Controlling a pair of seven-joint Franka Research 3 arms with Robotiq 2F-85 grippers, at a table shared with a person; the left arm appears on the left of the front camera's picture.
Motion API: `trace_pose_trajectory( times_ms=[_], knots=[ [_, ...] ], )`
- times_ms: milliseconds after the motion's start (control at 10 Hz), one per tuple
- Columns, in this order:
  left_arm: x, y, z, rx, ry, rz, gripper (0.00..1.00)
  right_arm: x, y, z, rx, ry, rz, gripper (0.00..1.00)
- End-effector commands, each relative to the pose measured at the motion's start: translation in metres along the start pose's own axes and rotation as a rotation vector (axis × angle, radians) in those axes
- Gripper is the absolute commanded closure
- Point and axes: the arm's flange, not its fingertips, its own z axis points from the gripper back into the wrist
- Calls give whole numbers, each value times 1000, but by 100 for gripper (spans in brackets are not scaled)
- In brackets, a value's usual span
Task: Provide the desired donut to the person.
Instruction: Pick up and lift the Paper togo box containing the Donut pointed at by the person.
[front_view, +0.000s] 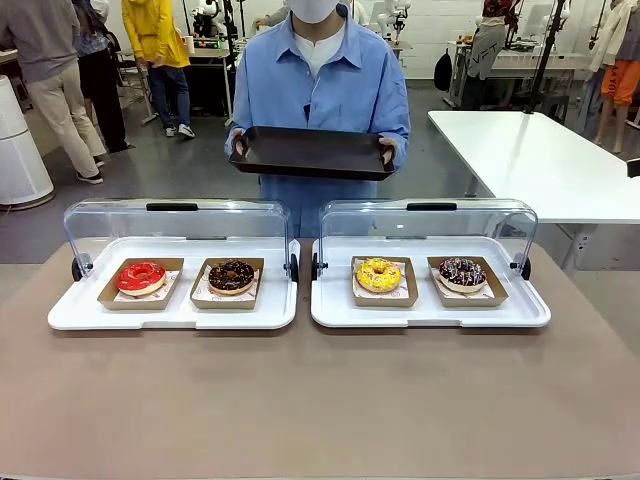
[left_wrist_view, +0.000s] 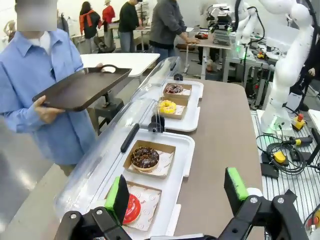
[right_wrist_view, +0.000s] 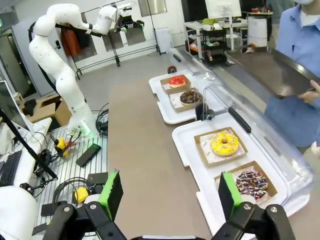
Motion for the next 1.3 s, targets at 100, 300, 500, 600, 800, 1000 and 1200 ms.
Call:
trace_pose_trajectory(
  times_ms=[100,300,500,600,800,1000,1200],
  knots=[
    [1,3,3,55,-1,52,0,-1,0,-4,-1,2,13,0],
    [4,2,0,81,22,75,0,1,0,-6,-7,10,11,0],
    [-3,5,6,50,22,54,0,2,0,-3,3,10,2,0],
    [-3,5,6,50,22,54,0,2,0,-3,3,10,2,0],
    [-3,5,6,50,22,54,0,2,0,-3,3,10,2,0],
    [-3,5,6,50,22,54,0,2,0,-3,3,10,2,0],
    [-3,5,6,50,22,54,0,2,0,-3,3,10,2,0]
  ],
)
